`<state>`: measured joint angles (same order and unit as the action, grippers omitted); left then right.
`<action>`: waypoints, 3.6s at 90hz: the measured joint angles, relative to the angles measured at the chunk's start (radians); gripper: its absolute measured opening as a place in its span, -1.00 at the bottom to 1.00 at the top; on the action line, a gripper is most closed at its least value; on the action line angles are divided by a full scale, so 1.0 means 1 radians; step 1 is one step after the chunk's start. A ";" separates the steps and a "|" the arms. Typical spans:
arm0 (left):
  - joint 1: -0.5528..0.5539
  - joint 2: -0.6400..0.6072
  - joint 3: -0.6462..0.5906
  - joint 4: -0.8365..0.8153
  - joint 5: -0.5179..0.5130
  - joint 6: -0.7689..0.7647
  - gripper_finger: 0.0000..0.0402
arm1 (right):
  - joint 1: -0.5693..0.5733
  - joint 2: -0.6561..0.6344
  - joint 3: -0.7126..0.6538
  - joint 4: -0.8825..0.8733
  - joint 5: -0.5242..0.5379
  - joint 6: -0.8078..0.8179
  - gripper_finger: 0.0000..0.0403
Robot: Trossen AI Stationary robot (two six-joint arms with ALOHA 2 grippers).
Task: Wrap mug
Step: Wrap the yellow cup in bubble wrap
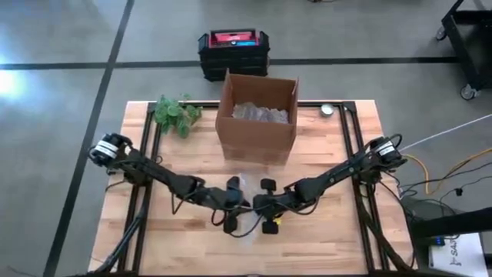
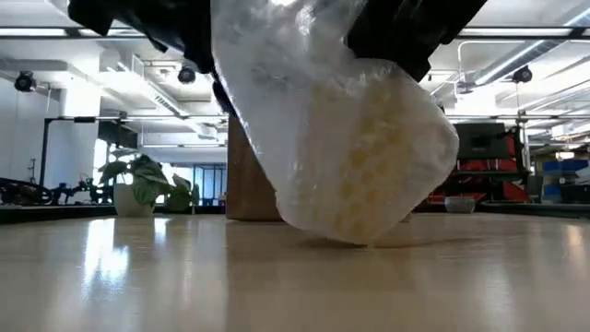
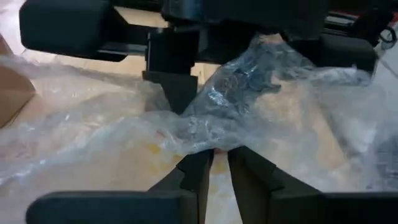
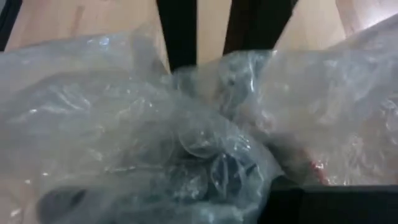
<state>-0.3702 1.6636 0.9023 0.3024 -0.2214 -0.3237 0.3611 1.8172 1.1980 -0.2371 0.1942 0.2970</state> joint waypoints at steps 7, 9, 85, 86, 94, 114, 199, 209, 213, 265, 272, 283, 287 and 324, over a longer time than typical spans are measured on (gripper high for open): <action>0.000 0.009 0.000 -0.013 0.002 -0.011 -0.82 | 0.000 0.000 0.000 0.003 0.000 0.006 -0.93; 0.000 0.009 -0.002 -0.016 0.002 -0.015 -0.82 | 0.000 0.000 0.000 0.003 0.000 0.005 -0.93; 0.000 0.012 -0.042 -0.065 0.002 -0.045 -0.88 | 0.000 -0.037 0.405 -0.610 0.051 -0.139 -0.93; 0.000 0.012 -0.042 -0.065 0.002 -0.045 -0.88 | 0.000 -0.037 0.406 -0.596 0.050 -0.144 -0.93; 0.000 0.012 -0.042 -0.066 0.002 -0.045 -0.88 | 0.000 -0.020 0.403 -0.484 0.006 -0.178 -0.93; 0.000 0.012 -0.042 -0.065 0.002 -0.044 -0.88 | -0.002 0.118 0.398 -0.533 -0.091 -0.162 -0.93; -0.002 0.011 -0.041 -0.062 0.003 -0.045 -0.88 | -0.056 -0.039 0.407 -0.611 0.118 -0.141 -0.93; -0.002 0.010 -0.041 -0.060 0.003 -0.050 -0.88 | -0.098 -0.016 0.405 -0.661 0.148 -0.118 -0.93; -0.003 0.010 -0.041 -0.060 0.003 -0.051 -0.88 | -0.115 0.009 0.402 -0.679 0.147 -0.102 -0.93; -0.004 0.010 -0.041 -0.057 0.002 -0.052 -0.88 | -0.092 0.058 0.402 -0.630 -0.116 -0.135 -0.93; -0.004 0.010 -0.041 -0.057 0.001 -0.052 -0.88 | -0.079 0.054 0.403 -0.614 -0.116 -0.138 -0.93; -0.004 0.010 -0.041 -0.057 -0.004 -0.056 -0.88 | -0.070 0.055 0.404 -0.617 -0.116 -0.146 -0.93; -0.004 0.010 -0.041 -0.057 -0.004 -0.056 -0.88 | -0.067 0.055 0.404 -0.616 -0.118 -0.138 -0.93; -0.004 0.010 -0.041 -0.058 -0.005 -0.056 -0.88 | -0.036 0.188 0.399 -0.576 -0.116 -0.106 -0.93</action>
<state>-0.3740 1.6737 0.8616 0.2447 -0.2264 -0.3801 0.3250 2.0056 1.5969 -0.8128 0.0781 0.1908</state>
